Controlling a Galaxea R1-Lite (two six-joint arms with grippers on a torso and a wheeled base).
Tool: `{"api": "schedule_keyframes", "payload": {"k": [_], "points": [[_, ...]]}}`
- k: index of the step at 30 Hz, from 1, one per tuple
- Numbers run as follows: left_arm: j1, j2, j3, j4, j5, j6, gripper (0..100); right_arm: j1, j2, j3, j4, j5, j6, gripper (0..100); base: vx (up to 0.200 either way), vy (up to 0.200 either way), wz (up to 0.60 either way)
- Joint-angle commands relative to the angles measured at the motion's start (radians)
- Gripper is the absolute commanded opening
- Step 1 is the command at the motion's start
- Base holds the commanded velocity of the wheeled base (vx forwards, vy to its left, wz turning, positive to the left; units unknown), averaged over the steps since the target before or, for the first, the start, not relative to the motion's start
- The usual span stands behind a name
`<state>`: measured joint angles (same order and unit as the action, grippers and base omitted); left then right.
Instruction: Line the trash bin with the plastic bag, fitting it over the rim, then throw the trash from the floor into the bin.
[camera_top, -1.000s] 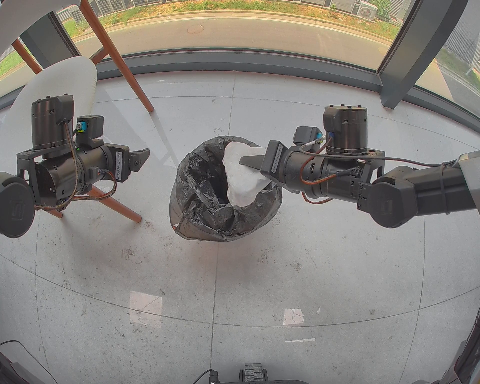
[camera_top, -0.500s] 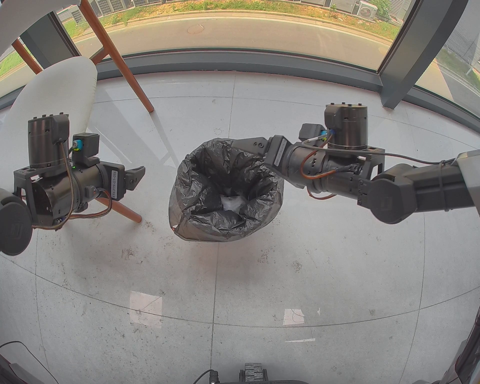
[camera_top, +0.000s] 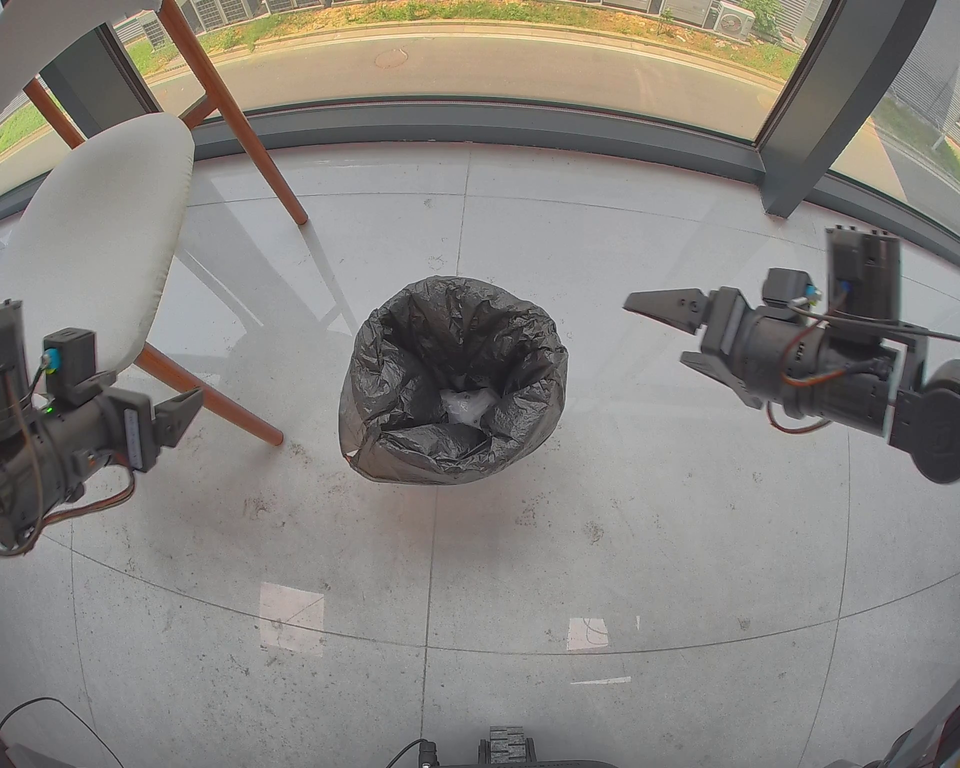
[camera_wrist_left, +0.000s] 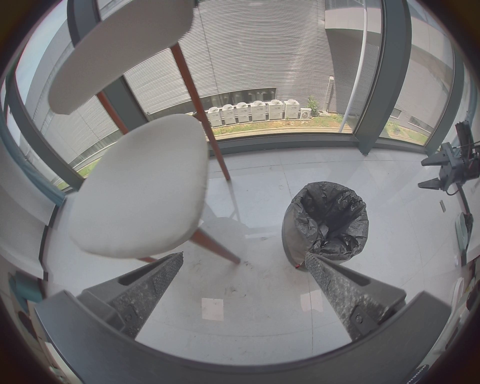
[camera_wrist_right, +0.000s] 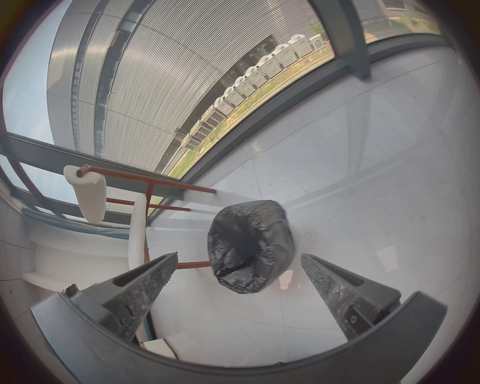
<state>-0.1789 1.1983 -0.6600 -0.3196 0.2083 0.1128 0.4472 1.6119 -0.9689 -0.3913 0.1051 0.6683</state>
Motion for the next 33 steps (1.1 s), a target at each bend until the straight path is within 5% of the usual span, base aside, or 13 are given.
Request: {"api": "schedule_keyframes", "payload": {"k": [1,9,21,28,33], "points": [[0.108,-0.373,0.178,0.085,0.011,-0.051,100,-0.128,-0.351,0.277,0.002,-0.107,-0.076,100,0.000,0.000,0.00],[0.110,-0.669,0.287,0.178,0.094,-0.113,100,-0.337,-0.642,0.533,0.002,-0.111,-0.204,100,0.000,0.000,0.00],[0.177,-1.171,0.382,0.611,0.100,-0.140,100,-0.430,-0.998,0.828,0.005,-0.111,-0.420,100,0.000,0.000,0.00],[0.185,-1.181,0.467,0.613,0.080,-0.189,100,-0.424,-1.187,0.969,0.012,-0.102,-0.558,100,0.000,0.000,0.00],[0.184,-1.181,0.612,0.387,-0.026,-0.180,100,-0.420,-1.482,0.969,0.316,-0.096,-0.618,100,0.000,0.000,0.00]]}}
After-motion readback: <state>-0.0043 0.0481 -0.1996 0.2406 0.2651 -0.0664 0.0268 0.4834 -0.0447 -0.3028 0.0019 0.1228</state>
